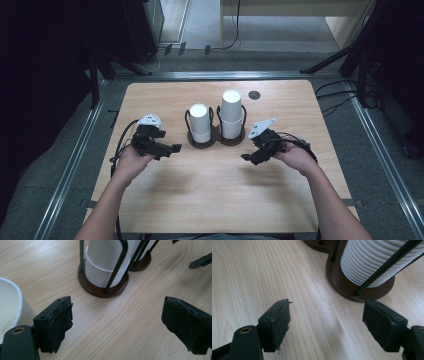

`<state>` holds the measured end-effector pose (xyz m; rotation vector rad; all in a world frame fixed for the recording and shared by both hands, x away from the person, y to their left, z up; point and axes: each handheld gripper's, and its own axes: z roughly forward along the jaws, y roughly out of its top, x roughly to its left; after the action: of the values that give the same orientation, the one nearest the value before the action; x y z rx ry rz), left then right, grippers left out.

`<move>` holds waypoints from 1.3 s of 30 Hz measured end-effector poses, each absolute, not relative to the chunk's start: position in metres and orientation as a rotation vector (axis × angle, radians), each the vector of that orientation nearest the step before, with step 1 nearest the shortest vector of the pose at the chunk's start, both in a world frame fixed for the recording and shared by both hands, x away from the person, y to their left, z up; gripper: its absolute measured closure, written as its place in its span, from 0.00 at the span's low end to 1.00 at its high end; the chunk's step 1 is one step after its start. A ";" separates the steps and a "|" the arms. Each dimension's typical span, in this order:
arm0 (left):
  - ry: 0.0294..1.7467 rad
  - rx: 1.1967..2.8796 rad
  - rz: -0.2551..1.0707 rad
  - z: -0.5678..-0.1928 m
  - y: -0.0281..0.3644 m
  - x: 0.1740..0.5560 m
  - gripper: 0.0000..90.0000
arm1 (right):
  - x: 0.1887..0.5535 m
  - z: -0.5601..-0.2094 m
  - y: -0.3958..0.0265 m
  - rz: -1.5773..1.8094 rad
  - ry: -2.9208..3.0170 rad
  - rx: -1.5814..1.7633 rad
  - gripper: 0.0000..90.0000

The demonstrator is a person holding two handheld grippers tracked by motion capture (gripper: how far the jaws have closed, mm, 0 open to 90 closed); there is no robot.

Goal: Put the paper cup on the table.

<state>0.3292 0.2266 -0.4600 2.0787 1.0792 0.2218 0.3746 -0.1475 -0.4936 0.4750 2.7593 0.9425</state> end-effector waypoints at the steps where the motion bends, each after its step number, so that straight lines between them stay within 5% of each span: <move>1: 1.073 2.095 0.235 -0.462 0.223 0.329 0.11 | 0.375 -0.494 -0.148 0.944 2.763 0.473 0.25; 39: 0.797 2.282 0.200 -0.498 0.139 0.319 0.11 | 0.351 -0.491 -0.125 0.976 2.814 0.427 0.24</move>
<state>0.3186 0.1393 -0.4975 2.2821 0.7970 0.2000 0.3508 -0.1245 -0.4912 0.4267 2.8139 0.9757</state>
